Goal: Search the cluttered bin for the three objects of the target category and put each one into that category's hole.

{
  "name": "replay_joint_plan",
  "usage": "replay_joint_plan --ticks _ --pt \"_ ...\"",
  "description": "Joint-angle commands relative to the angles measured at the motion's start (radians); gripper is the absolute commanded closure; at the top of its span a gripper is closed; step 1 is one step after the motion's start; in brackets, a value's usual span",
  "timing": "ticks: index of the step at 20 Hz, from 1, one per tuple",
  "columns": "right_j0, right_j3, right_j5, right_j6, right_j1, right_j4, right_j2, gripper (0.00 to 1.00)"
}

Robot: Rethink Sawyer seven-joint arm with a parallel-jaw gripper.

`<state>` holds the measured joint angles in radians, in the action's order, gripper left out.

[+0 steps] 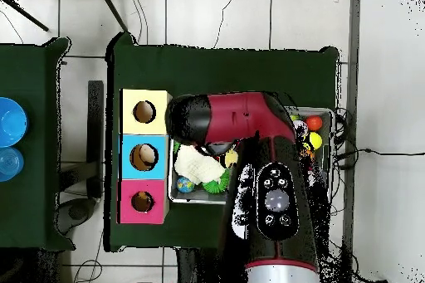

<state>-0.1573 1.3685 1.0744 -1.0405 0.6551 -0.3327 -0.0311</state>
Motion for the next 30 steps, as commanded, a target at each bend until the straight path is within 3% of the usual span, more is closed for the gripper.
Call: replay_joint_plan --ticks 1,15,25,30 --pt "0.091 -0.059 0.193 -0.350 -0.003 0.065 0.034 1.00" --pt "0.271 -0.108 0.260 -0.548 -0.055 0.166 0.067 1.00" --pt "0.353 -0.043 0.258 -0.657 -0.065 0.225 0.072 1.00" --pt "0.367 -0.008 0.283 -0.642 -0.062 0.207 0.086 1.00"
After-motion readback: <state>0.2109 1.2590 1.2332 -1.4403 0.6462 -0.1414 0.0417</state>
